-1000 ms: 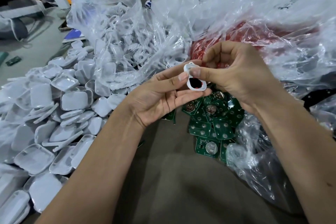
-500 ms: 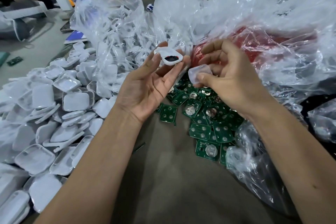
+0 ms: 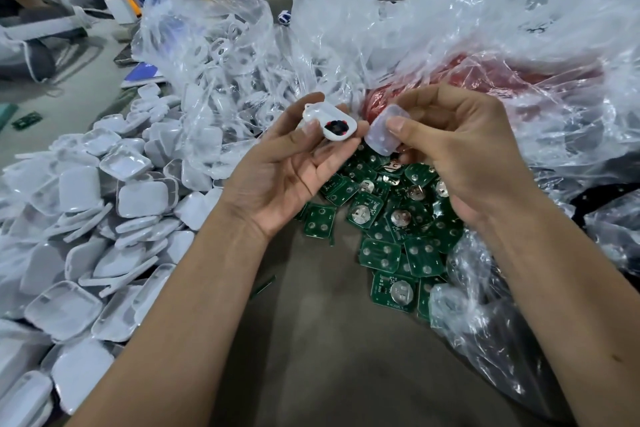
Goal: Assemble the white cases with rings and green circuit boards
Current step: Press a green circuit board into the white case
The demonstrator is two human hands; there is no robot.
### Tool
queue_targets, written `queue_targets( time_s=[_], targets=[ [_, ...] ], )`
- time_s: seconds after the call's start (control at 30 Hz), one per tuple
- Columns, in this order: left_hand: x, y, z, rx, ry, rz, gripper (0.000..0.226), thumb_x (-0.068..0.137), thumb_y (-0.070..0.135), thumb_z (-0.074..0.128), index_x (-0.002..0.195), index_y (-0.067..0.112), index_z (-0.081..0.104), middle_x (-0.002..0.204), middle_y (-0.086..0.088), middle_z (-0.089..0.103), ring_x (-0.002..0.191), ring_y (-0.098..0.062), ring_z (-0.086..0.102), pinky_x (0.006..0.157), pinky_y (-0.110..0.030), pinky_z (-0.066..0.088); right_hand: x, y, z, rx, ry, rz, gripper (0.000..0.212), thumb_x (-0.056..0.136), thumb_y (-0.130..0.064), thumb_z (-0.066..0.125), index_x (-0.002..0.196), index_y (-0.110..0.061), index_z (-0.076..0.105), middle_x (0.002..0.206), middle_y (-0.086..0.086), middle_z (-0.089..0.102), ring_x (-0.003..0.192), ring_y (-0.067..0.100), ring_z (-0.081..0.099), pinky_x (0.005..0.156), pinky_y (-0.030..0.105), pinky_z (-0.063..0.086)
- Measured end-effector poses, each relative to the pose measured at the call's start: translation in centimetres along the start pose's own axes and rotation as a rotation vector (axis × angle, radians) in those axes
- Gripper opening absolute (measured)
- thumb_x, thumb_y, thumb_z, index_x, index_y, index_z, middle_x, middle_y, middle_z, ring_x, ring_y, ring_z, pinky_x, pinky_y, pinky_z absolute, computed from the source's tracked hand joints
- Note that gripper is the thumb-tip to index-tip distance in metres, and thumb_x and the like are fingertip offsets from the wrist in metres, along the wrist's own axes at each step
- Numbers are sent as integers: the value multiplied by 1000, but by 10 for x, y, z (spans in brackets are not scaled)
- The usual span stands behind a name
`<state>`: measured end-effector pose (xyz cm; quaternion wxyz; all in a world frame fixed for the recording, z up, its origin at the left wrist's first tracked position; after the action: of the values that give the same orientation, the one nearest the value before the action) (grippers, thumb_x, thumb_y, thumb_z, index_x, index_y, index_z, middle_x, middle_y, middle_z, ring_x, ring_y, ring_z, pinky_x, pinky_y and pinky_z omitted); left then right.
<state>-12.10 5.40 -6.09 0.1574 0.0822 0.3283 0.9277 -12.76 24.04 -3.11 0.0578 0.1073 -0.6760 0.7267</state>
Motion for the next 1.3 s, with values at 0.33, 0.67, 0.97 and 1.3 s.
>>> queue_targets(
  time_s=[0.33, 0.67, 0.97, 1.3],
  targets=[
    [1, -6, 7, 16, -60, -33, 45, 83, -9, 62, 128, -2, 62, 132, -26, 63, 118, -44, 65, 94, -45, 59, 0, -17, 2, 188, -29, -176, 12, 90, 4, 74, 95, -6, 71, 83, -1, 79, 70, 7, 71, 63, 16, 53],
    [2, -9, 7, 52, -47, -11, 43, 75, -16, 64, 112, 5, 70, 116, -19, 70, 106, -30, 73, 91, -41, 60, -9, -28, 17, -197, -140, -433, 19, 83, 6, 81, 94, -7, 76, 119, 7, 74, 106, 18, 75, 87, 28, 62],
    [5, -5, 1, 255, 13, 98, 44, 76, -18, 64, 113, 7, 63, 109, -8, 72, 105, -23, 69, 93, -32, 59, -9, -25, 7, -171, 82, -375, 21, 89, -7, 81, 108, -7, 74, 88, 5, 78, 74, 18, 78, 65, 29, 64],
    [4, -8, 9, 475, 134, 311, 47, 67, -16, 75, 106, 8, 65, 99, -4, 76, 91, -17, 73, 78, -27, 58, -4, -7, 10, 32, 42, -114, 8, 88, -9, 81, 93, -14, 79, 76, 2, 77, 58, 13, 61, 49, 22, 48]
  ],
)
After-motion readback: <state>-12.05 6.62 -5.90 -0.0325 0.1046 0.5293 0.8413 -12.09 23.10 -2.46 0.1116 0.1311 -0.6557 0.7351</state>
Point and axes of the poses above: each hand's wrist, its own x-axis towards the middle knuckle, its own z-axis out of the palm, y = z × x, the point moved 6 cm from there along x, towards the middle knuckle
